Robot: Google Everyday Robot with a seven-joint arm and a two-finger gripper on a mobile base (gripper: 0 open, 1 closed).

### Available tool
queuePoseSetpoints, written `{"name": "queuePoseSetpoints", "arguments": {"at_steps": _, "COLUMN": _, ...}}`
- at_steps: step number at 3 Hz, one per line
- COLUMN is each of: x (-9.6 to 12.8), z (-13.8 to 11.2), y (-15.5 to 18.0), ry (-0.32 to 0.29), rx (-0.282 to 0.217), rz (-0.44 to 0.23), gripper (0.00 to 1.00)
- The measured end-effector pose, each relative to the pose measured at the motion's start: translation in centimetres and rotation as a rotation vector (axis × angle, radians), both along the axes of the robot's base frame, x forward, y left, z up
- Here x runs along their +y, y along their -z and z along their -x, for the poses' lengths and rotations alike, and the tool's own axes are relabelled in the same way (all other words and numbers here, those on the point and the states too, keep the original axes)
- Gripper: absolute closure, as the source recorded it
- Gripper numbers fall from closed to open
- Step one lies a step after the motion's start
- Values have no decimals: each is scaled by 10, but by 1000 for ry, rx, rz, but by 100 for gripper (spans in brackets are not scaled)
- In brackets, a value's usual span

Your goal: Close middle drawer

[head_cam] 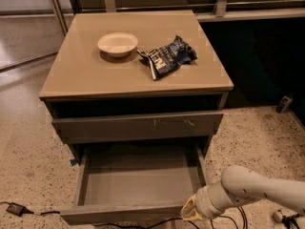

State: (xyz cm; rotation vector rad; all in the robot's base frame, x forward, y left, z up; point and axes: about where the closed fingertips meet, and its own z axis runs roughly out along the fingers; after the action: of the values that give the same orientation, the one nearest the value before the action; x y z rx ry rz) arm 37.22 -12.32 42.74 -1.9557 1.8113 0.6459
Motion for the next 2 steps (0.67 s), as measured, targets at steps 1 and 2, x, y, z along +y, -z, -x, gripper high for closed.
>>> {"name": "queuePoseSetpoints", "arguments": {"at_steps": 1, "x": 0, "z": 0, "y": 0, "ry": 0, "rx": 0, "rz": 0, "gripper": 62}}
{"name": "queuePoseSetpoints", "arguments": {"at_steps": 2, "x": 0, "z": 0, "y": 0, "ry": 0, "rx": 0, "rz": 0, "gripper": 38}}
